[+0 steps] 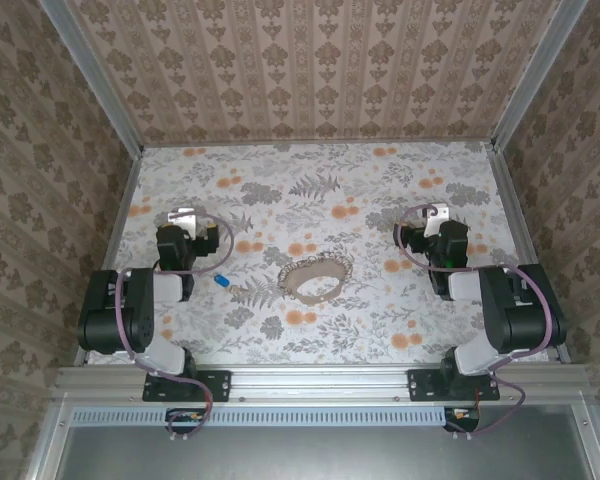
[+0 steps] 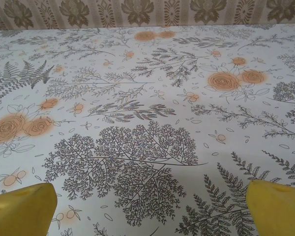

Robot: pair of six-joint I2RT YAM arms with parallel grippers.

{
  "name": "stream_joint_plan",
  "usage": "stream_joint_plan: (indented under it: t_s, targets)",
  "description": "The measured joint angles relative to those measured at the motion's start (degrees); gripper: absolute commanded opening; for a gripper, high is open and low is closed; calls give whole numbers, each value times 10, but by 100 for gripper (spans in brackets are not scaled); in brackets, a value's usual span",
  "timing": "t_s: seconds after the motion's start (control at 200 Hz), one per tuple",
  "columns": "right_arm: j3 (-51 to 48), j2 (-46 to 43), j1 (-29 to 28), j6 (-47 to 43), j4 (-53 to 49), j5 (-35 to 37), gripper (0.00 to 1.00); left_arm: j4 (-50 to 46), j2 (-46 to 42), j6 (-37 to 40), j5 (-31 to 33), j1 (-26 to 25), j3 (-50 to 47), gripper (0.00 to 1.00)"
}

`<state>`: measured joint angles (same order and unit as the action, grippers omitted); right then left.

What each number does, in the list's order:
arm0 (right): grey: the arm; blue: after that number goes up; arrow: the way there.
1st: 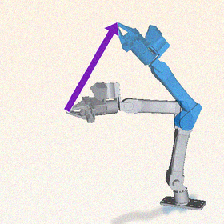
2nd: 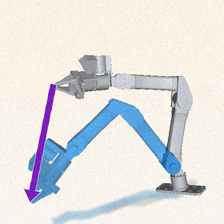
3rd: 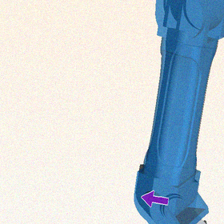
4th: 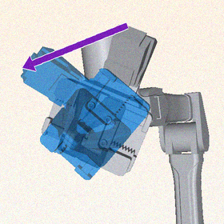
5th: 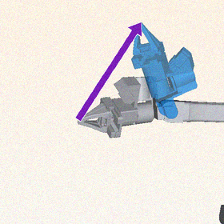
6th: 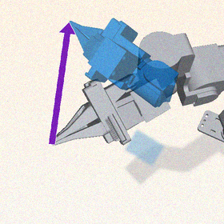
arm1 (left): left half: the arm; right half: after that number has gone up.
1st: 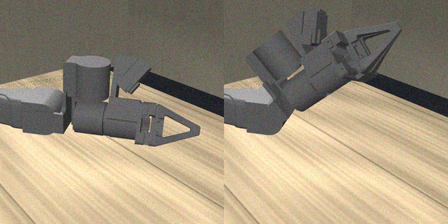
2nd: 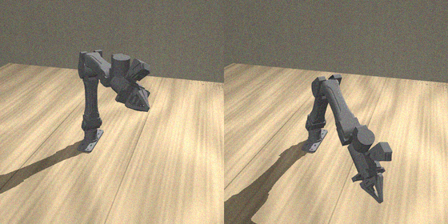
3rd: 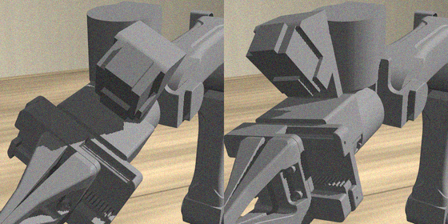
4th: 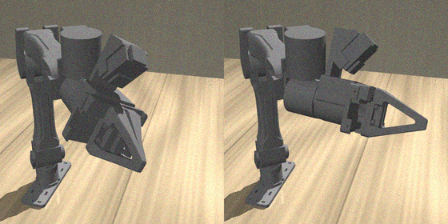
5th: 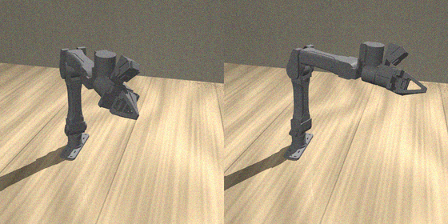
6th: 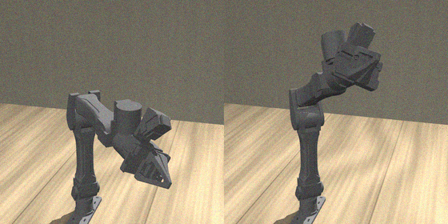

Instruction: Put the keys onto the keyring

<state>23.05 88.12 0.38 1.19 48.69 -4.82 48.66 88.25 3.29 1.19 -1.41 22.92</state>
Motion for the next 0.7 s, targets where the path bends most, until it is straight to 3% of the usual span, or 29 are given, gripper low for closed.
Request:
stream_joint_plan:
  t_s: [0.7]
  targets:
    - [0, 0, 0, 2, -1, 6, 100, 0, 0, 0, -8, 8, 0, 100]
